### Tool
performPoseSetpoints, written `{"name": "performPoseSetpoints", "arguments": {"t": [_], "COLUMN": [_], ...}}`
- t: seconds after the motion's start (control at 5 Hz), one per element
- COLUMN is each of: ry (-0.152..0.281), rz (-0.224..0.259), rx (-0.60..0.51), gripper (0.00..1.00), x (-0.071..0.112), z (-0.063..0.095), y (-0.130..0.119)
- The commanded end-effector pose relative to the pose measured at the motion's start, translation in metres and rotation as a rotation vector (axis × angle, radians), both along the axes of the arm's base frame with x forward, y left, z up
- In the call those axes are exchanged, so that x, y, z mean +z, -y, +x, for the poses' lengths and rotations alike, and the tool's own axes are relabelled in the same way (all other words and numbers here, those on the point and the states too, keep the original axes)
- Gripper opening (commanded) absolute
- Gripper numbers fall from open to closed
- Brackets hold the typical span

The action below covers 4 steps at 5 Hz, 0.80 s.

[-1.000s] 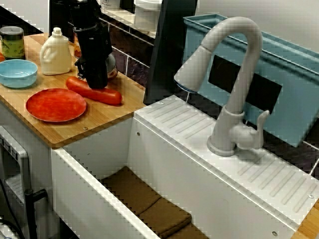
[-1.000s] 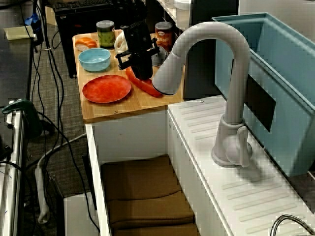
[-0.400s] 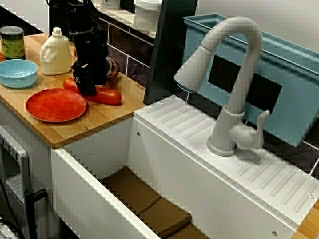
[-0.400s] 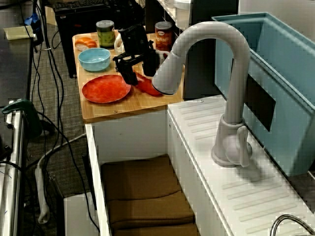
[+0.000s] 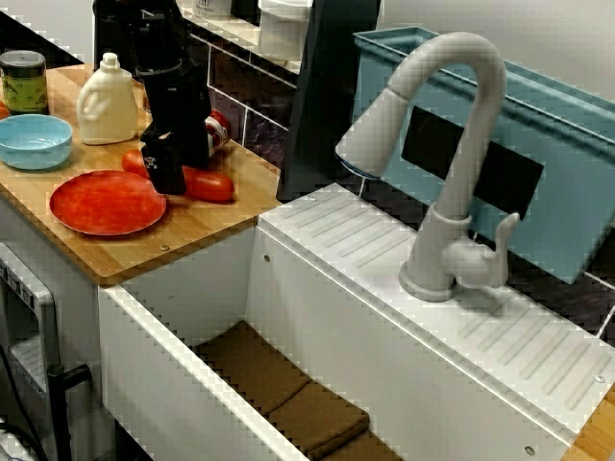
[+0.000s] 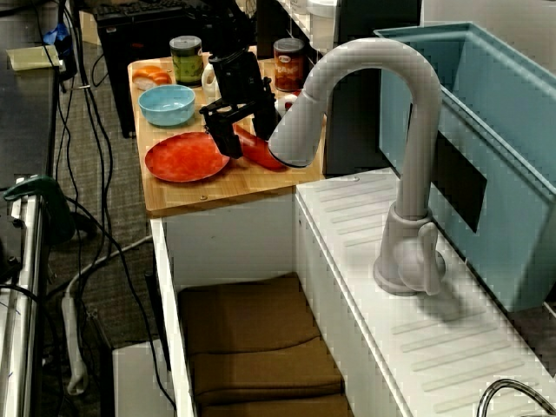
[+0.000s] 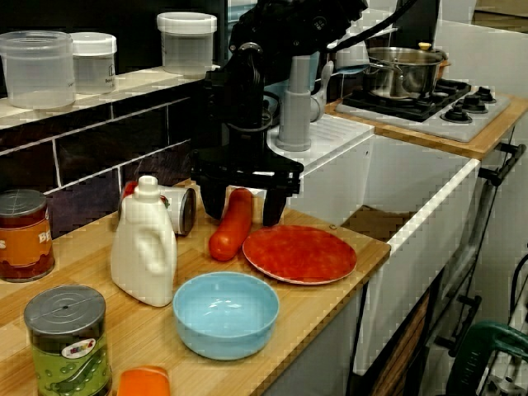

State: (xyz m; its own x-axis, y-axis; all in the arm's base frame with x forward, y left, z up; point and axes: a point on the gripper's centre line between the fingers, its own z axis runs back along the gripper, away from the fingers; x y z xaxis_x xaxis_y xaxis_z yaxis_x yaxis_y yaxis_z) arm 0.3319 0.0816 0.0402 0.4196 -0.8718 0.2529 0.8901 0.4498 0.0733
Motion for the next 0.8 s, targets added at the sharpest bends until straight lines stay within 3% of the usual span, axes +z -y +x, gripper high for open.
{"name": "performPoseSetpoints", "arguments": {"t": [0.0, 0.4, 0.6], "ry": [0.023, 0.005, -0.008], "rz": [0.019, 0.024, 0.005], "rx": [0.006, 0.023, 0.028], "gripper": [1.0, 1.0, 0.0], "x": [0.008, -0.003, -0.003], "z": [0.008, 0.011, 0.013], "y": [-0.002, 0.001, -0.002]}}
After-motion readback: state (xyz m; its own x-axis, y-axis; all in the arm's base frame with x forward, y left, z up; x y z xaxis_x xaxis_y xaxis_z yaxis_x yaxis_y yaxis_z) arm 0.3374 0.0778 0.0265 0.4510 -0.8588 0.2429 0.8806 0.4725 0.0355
